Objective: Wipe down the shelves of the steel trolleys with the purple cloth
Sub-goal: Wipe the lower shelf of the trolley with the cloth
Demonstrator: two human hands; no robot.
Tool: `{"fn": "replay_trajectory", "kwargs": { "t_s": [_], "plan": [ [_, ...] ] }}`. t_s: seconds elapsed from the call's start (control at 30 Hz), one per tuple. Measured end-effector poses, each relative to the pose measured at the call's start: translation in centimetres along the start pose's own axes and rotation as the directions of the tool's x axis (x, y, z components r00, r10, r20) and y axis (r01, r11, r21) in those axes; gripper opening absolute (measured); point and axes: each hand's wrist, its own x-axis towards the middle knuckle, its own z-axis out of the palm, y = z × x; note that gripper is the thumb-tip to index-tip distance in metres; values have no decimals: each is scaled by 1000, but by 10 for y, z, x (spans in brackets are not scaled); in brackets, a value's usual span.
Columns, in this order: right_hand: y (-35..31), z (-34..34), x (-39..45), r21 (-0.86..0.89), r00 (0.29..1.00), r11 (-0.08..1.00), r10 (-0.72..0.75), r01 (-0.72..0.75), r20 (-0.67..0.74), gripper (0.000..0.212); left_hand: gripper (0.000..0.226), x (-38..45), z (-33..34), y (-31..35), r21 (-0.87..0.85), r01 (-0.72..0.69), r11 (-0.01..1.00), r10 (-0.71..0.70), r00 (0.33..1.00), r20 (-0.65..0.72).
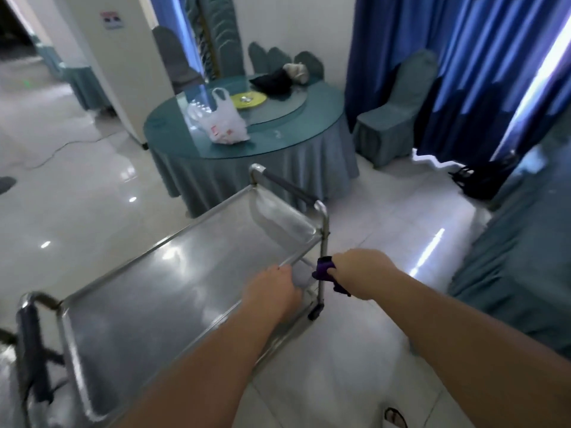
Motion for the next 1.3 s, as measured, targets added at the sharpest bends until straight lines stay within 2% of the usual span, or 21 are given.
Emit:
{"fn": "replay_trajectory", "kwargs": {
  "t_s": [0.17, 0.37, 0.53, 0.73, 0.9, 1.13, 1.2, 1.3],
  "plan": [
    [141, 12, -4, 161, 979, 971, 192, -179, -68, 39, 48, 72, -14, 125, 17, -131, 991, 131, 991, -35],
    [306, 12, -24, 75, 951, 949, 308, -306, -32, 21, 56, 139, -24, 280, 125, -237, 963, 239, 971, 0],
    [401, 15, -16, 113, 908, 903, 418, -415, -5, 22, 56, 185, -29, 355, 130, -288, 949, 289, 957, 7],
    [467, 25, 43, 116, 897, 890, 440, -441, 35, 24, 52, 271, -37, 391, 163, -280, 946, 276, 960, 43],
    [510, 21, 124, 216, 870, 844, 490, -491, 62, 22, 58, 368, -42, 400, 180, -289, 940, 278, 957, 84],
    [573, -31, 245, 192, 867, 846, 487, -498, 103, 28, 55, 521, -86, 400, 103, -288, 952, 278, 955, 104],
    [586, -46, 279, 198, 866, 843, 488, -500, 111, 24, 55, 560, -104, 398, 88, -288, 954, 280, 956, 89],
    [597, -62, 328, 260, 855, 816, 504, -517, 120, 25, 53, 608, -126, 393, 42, -269, 962, 266, 962, 66]
  ]
}}
